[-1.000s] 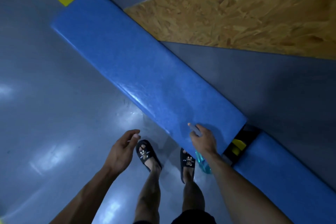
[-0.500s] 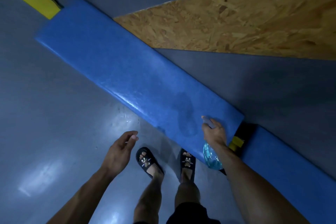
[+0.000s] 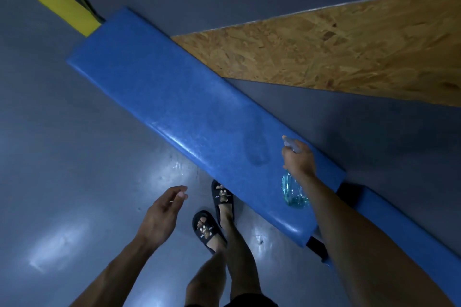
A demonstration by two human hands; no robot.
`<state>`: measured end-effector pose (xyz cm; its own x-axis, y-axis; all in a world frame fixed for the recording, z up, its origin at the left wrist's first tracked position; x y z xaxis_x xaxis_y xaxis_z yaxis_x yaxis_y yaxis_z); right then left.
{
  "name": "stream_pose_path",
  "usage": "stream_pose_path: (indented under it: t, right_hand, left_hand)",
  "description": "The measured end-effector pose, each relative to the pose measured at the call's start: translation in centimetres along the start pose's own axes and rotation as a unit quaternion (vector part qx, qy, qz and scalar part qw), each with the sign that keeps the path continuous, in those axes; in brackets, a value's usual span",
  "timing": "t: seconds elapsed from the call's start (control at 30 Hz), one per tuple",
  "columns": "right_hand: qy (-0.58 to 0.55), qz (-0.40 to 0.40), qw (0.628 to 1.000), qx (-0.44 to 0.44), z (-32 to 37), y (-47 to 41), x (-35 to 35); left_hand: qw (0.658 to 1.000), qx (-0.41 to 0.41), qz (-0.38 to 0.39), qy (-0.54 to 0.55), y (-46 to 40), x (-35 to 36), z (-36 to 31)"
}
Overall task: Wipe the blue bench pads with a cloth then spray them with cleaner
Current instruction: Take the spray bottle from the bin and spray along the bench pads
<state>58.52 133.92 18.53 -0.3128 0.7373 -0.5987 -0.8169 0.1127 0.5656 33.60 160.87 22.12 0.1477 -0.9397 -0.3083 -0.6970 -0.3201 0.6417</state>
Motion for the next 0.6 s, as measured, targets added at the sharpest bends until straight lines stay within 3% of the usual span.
stream_pose_path:
  t: [0.17,0.37,0.6]
  right_hand:
    - [0.024,0.03,0.999,0.005,-1.4,0.7,3.4]
    - [0.142,0.122,0.982,-0.027,-4.0,5.9,7.5]
    - [0.229,0.181,0.957,0.004,-4.6,8.7,9.6]
  left_hand:
    - [1.0,-0.001,-0.009,0.007,-0.8,-0.6,-0.5]
    - [1.0,-0.006,-0.011,0.019,-1.5,-0.4,-1.0]
    - [0.999,-0.021,-0.016,0.033,-2.5,-0.1,-1.2]
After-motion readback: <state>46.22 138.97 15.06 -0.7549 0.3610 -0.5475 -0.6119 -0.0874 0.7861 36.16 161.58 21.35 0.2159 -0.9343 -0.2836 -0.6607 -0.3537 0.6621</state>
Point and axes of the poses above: each hand's wrist, its own y-axis away from the middle knuckle, its own x-axis out of the palm, z = x × y, the point moved 1 cm from there along -y, towards the middle knuckle, and after that the axes turned 4 degrees about x, right-handed, at the moved point
